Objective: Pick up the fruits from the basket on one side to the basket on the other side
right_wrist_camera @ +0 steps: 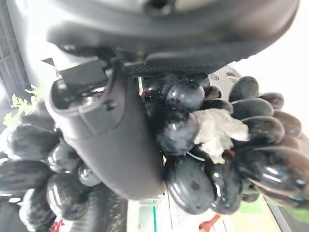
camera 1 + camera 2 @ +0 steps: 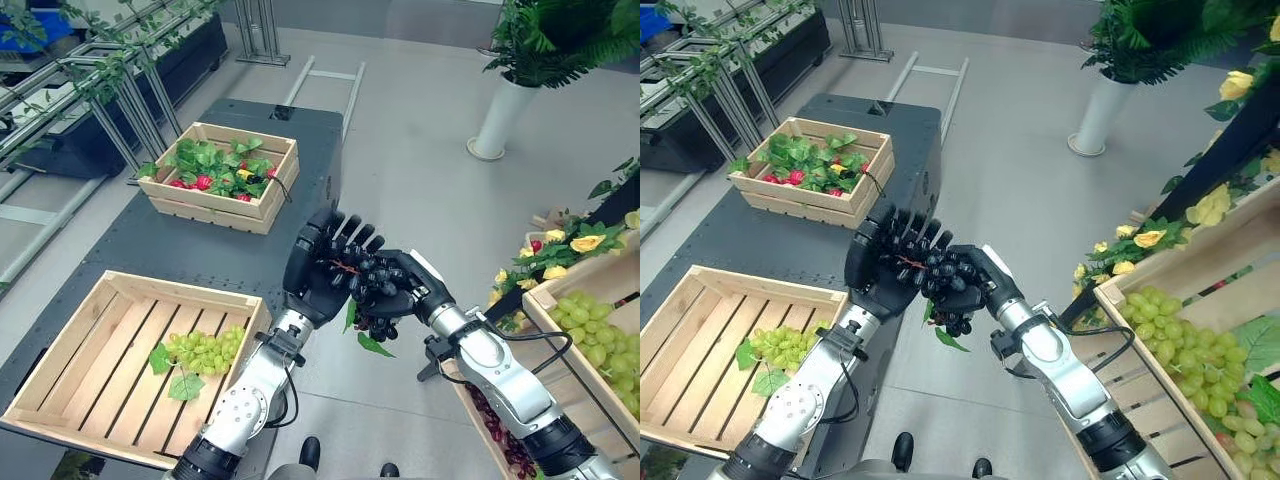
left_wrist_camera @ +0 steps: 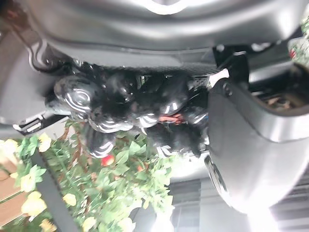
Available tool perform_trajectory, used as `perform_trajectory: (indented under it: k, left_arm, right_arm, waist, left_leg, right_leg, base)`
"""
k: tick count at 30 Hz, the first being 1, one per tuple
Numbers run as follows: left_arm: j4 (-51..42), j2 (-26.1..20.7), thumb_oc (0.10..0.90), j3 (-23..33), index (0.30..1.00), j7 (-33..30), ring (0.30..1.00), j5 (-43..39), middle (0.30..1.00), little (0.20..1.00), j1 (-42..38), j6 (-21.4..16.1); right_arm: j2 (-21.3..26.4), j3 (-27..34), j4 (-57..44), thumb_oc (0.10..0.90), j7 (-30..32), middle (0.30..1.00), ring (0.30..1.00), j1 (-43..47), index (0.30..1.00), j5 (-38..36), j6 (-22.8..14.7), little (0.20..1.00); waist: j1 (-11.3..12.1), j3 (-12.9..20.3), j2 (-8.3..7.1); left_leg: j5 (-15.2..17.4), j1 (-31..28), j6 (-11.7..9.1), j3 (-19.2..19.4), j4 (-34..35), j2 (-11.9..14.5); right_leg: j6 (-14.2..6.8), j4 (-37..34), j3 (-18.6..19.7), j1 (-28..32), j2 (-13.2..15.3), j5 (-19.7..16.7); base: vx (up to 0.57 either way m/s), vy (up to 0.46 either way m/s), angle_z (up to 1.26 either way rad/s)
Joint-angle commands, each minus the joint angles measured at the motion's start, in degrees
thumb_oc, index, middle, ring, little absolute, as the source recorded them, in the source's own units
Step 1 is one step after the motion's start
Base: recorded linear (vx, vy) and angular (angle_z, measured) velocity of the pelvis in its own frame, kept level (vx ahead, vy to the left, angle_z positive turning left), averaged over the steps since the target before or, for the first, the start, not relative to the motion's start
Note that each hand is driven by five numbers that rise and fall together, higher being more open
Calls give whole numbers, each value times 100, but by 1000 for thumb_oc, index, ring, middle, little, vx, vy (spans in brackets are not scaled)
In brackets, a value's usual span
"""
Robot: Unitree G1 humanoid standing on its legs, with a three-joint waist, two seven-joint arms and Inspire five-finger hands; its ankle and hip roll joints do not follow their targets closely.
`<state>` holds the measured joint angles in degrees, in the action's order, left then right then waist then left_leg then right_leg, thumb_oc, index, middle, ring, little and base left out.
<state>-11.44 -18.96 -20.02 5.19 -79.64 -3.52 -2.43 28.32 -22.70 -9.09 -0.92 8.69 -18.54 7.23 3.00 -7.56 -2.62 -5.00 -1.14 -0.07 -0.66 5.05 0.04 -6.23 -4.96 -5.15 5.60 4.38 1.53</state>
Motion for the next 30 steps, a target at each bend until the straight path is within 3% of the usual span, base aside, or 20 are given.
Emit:
perform_trajectory:
  k: [1, 6, 7, 9, 11, 13, 16, 21, 25, 28, 30]
  left_arm:
    - [-318, 177, 800, 627, 900, 187, 900, 351, 900, 900, -471, -897]
    - [-249, 101, 800, 1011, 900, -93, 900, 931, 900, 900, -454, -1397]
    - [-205, 39, 800, 1157, 900, -356, 900, 1452, 900, 900, -446, -1722]
    - [-198, 17, 800, 1224, 900, -511, 900, 1711, 900, 900, -435, -1819]
    - [-122, -90, 800, 1361, 900, -951, 900, 2623, 900, 900, -416, -2075]
    - [-44, -247, 800, 1517, 900, -1545, 900, 4032, 900, 900, -412, -2235]
    - [55, -470, 800, 1645, 900, -1905, 900, 4998, 900, 900, -427, -2247]
    - [126, -544, 800, 1700, 900, -1782, 900, 5180, 900, 900, -369, -2208]
    - [74, -604, 800, 1481, 900, -1700, 900, 5511, 900, 900, -356, -2382]
    - [181, -744, 800, 1197, 900, -1830, 900, 5725, 900, 900, -745, -2767]
    - [259, -744, 800, 1091, 900, -1771, 900, 5592, 900, 900, -965, -2808]
  right_arm:
    - [-132, 494, -436, 400, 175, 300, 300, -121, 300, -172, -964, 300]
    - [-164, 631, -413, 400, 111, 300, 300, -262, 300, -220, -935, 300]
    - [-182, 648, -369, 400, 131, 300, 300, -334, 300, -207, -924, 300]
    - [-192, 659, -338, 400, 134, 300, 300, -362, 300, -199, -941, 300]
    - [-232, 669, -307, 400, 174, 300, 300, -428, 300, -221, -940, 300]
    - [-250, 666, -222, 400, 282, 300, 300, -437, 300, -238, -835, 300]
    - [-263, 646, -94, 400, 366, 300, 300, -496, 300, -300, -760, 300]
    - [-341, 576, 84, 400, 493, 300, 300, -668, 300, -296, -814, 300]
    - [-390, 447, 494, 400, 656, 300, 300, -629, 300, -415, -1100, 300]
    - [-300, 317, 889, 400, 759, 300, 300, -190, 300, -597, -1547, 300]
    - [-303, 305, 1067, 400, 802, 300, 300, 4, 300, -713, -1667, 300]
  waist:
    - [-65, 805, 25]
    - [-93, 794, 42]
    - [-105, 789, 49]
    - [-109, 787, 52]
    - [-114, 778, 62]
    - [-118, 760, 64]
    - [-133, 747, 79]
    - [-180, 695, 91]
    - [-231, 368, 143]
    - [-279, -248, 172]
    - [-311, -528, 182]
  left_leg:
    - [378, 26, 244, -99, -5, -263]
    - [380, 18, 246, -96, -5, -267]
    - [379, 20, 247, -95, -5, -271]
    - [382, 17, 246, -93, -5, -269]
    - [386, 10, 241, -93, -5, -270]
    - [397, -7, 239, -94, -5, -271]
    - [412, -26, 245, -104, -5, -281]
    - [441, -55, 265, -56, -5, -292]
    - [488, 64, 314, 96, -249, -348]
    - [623, 778, 308, 145, -1174, -487]
    - [675, 1084, 297, 137, -1576, -524]
  right_leg:
    - [154, -4, 62, -439, -146, -581]
    - [159, -4, 130, -449, -160, -586]
    - [160, -4, 152, -461, -159, -585]
    - [164, -4, 152, -458, -159, -577]
    - [169, -4, 146, -444, -159, -563]
    - [176, -4, 124, -413, -163, -539]
    - [183, 22, 97, -382, -179, -491]
    - [201, 75, 106, -400, -210, -441]
    - [269, 511, 241, -670, -322, -282]
    - [363, 1319, 292, -1312, -417, -98]
    - [392, 1674, 275, -1596, -427, -46]
  base:
    - [-30, 24, -8]
    - [-19, 17, -15]
    - [-20, 12, -9]
    - [-14, 9, -14]
    - [-11, 4, -11]
    - [0, 0, 0]
    - [0, 0, 0]
    - [0, 0, 0]
    - [-85, -16, -13]
    - [-328, -17, -29]
    - [-211, -20, -28]
